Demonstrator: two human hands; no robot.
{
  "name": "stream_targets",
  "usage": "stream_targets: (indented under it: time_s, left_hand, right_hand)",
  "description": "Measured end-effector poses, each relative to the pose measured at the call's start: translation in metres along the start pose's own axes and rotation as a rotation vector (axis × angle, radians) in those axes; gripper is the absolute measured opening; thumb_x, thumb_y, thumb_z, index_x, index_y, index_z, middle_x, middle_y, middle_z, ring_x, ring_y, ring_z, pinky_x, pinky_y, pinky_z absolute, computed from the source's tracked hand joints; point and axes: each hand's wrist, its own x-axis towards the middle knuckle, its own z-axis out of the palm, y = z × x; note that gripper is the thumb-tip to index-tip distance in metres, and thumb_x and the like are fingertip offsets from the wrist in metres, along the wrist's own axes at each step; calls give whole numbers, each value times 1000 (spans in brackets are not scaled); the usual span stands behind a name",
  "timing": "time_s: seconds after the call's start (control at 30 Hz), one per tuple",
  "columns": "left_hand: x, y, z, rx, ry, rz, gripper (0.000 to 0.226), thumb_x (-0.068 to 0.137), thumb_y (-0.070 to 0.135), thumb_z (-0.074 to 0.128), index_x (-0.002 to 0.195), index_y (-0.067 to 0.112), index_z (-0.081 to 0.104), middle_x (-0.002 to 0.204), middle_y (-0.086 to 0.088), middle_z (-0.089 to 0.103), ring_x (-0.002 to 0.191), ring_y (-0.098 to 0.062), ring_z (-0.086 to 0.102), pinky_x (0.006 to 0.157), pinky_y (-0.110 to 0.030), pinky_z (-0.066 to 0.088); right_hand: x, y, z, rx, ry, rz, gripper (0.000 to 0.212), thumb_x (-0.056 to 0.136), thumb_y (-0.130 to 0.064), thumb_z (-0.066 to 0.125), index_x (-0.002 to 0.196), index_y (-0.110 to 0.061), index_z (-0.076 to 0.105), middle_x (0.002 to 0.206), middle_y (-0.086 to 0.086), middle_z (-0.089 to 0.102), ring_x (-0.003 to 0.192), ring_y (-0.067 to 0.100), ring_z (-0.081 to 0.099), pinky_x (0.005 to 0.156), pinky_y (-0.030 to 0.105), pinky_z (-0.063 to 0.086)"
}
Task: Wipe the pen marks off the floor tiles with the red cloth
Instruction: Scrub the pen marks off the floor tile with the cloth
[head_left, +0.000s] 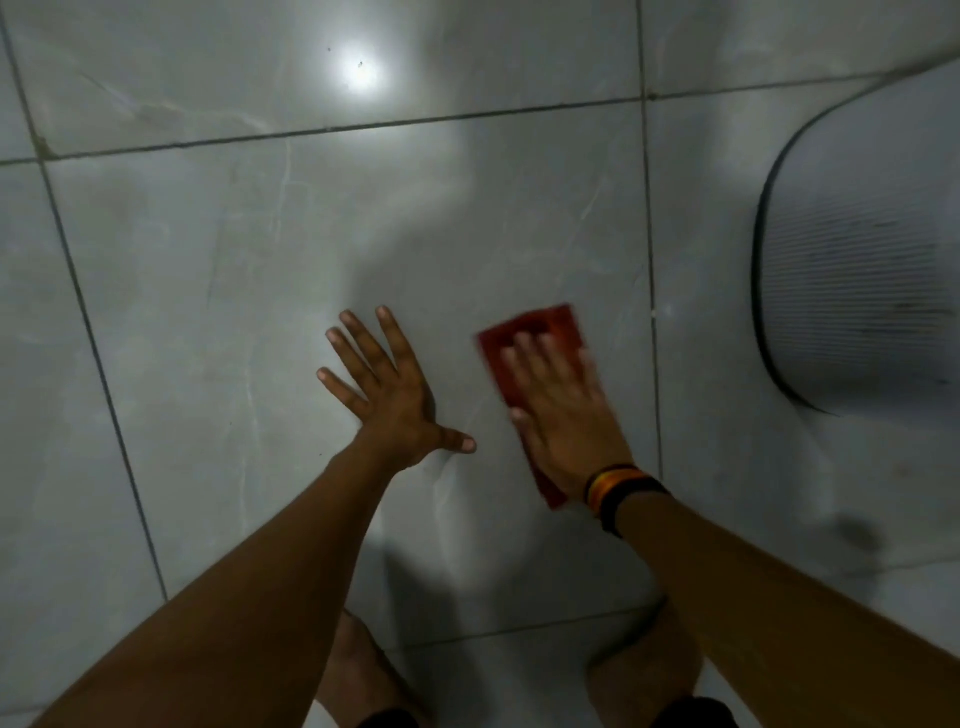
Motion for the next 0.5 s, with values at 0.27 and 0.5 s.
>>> stream_targets:
  time_s: [0.27,0.5]
  left_hand:
    - [7,-10,9,23,41,25,191,33,77,92,148,16,-48,154,-28,-52,137,-47,-54,98,-66,-37]
    - [1,0,8,70,55,-28,192,33,74,94,151,13,-44,156,-30,-49,144,-52,-46,105,-72,-29]
  right_hand:
    - [111,23,-41,123,178,521,69,105,-47,23,164,-15,7,174,10,5,160,31,4,127,61,7]
    - [5,-24,-6,42,-55,-14,70,106,-49,26,165,-19,3,174,5,0,161,26,-2,129,57,5]
